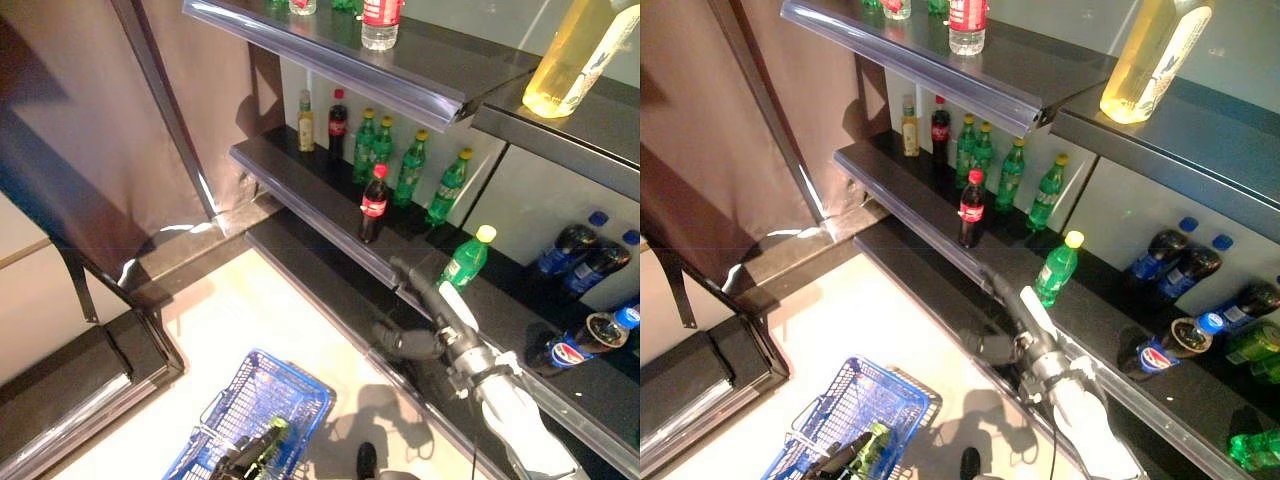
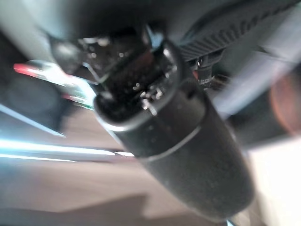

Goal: Pick up the drink and place into the basket.

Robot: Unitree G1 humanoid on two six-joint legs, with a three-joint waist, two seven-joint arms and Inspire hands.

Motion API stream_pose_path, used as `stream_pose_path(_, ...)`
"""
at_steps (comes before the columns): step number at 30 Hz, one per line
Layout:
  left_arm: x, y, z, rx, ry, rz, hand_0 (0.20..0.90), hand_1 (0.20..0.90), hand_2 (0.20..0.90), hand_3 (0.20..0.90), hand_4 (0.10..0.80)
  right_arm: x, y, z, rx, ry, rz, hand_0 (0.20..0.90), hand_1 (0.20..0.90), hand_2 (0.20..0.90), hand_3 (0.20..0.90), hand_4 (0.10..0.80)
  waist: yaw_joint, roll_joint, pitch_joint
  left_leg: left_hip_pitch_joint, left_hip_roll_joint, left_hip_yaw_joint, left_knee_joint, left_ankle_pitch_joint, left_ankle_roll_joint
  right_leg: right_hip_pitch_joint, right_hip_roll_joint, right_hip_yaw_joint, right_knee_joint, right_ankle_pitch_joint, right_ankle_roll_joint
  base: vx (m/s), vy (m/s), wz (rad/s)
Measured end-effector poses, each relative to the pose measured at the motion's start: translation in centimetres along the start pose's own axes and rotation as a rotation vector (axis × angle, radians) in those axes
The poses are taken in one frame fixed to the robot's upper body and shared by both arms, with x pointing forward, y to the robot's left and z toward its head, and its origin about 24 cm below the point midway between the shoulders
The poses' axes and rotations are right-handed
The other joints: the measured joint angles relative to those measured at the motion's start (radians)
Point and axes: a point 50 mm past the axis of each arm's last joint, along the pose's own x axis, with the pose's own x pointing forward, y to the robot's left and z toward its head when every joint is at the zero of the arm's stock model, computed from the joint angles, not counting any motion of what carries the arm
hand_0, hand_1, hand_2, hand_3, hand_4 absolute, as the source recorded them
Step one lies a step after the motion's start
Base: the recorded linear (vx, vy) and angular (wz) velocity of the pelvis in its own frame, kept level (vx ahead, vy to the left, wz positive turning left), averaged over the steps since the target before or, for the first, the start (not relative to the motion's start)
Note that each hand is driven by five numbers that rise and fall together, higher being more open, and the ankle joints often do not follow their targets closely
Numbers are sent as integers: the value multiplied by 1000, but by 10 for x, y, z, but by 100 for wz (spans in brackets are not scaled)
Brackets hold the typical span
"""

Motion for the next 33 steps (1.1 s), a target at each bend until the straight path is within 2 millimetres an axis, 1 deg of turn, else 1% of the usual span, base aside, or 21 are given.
stream_pose_path(1,-1,2,-3,-13,9,14,300,300,300,200,100,2,-11,6,-10,-32,-88,900,900,900,900,800,1,3,-3,10,0,4,-11,2,2,3,0,2,0,-1,2,43,42,-6)
stream_pose_path(2,-2,4,-5,-19,14,21,300,300,300,200,100,3,-19,7,-17,-43,-141,900,900,900,900,800,0,5,-8,10,-1,6,-12,2,2,3,0,3,0,-2,3,38,33,-5)
stream_pose_path(3,-2,5,-6,-21,15,24,300,300,300,200,100,3,-22,8,-20,-45,-167,900,900,900,900,800,-1,6,-11,10,-1,6,-13,2,2,2,0,3,0,-2,4,43,44,-2)
stream_pose_path(4,-3,7,-7,-29,16,31,300,300,300,200,100,2,-29,8,-25,-46,-229,900,900,900,900,800,-5,5,-15,11,-2,7,-15,2,2,2,0,3,0,-3,5,28,35,-2)
stream_pose_path(8,-4,11,-9,-48,17,44,300,300,300,200,100,-1,-39,8,-30,-49,-375,900,900,900,900,800,-25,7,-16,12,-3,10,-16,1,3,2,-1,5,0,-3,6,38,50,-2)
stream_pose_path(11,-4,11,-10,-45,21,43,300,300,300,200,100,-8,-47,5,-39,-37,-545,900,900,900,900,800,-25,11,-18,10,-6,6,-16,0,5,3,0,21,1,-3,8,38,27,-5)
stream_pose_path(13,-4,10,-11,-39,26,41,300,300,300,200,100,-11,-52,3,-41,-31,-648,900,900,900,900,800,-32,18,-15,9,-8,1,-11,-1,8,2,-2,24,10,-7,12,-19,-8,3)
stream_pose_path(15,-4,9,-12,-32,30,36,300,300,300,200,100,-14,-57,2,-41,-26,-732,900,900,900,900,800,-49,26,-10,6,-12,-13,-6,-1,10,3,-5,25,17,-16,21,-46,-26,16)
stream_pose_path(17,-3,6,-11,-24,31,24,300,300,300,200,100,-17,-62,-1,-44,-14,-789,900,900,900,900,800,-52,36,-3,2,-14,-14,-2,0,11,0,-11,25,19,-16,23,-69,-28,6)
stream_pose_path(19,-3,1,-10,-11,29,2,300,300,300,200,100,-18,-62,-7,-52,12,-795,900,900,900,900,800,-51,42,6,-16,-16,-13,7,0,11,-14,-13,25,22,-14,23,-101,-25,0)
stream_pose_path(21,-2,-4,-7,-10,15,-20,300,300,300,200,100,-18,-62,-7,-52,14,-793,900,900,900,900,800,-51,47,27,-27,-17,-13,14,0,12,-24,-14,25,25,-11,22,-80,-20,0)
stream_pose_path(22,-1,-11,-5,3,9,-47,300,300,300,200,100,-18,-61,-8,-52,19,-789,900,900,900,900,800,-50,53,49,-37,-18,-13,24,0,11,-31,-16,25,28,-9,21,-59,-20,0)
stream_pose_path(26,3,-25,1,21,-3,-87,300,300,300,200,100,-17,-57,-15,-43,51,-785,900,900,900,900,800,-47,68,91,-66,-19,-14,41,0,11,-52,-17,25,29,-1,18,-46,-18,1)
stream_pose_path(28,3,-32,6,33,-23,-116,300,300,300,200,100,-11,-49,-19,-4,67,-772,900,900,900,900,800,-49,69,122,-84,-20,-15,59,-3,9,-59,-19,24,30,3,17,-106,-31,2)
stream_pose_path(31,5,-43,11,51,-42,-148,300,300,300,200,100,-6,-44,-21,32,77,-756,900,900,900,900,800,-45,76,152,-114,-24,-17,82,-4,10,-80,-24,21,33,8,16,-145,2,6)
stream_pose_path(33,6,-58,20,67,-76,-188,300,300,300,200,100,8,-42,-19,72,63,-769,900,900,900,900,800,-46,79,200,-149,-29,-20,116,-8,11,-106,-31,15,55,10,15,-194,8,10)
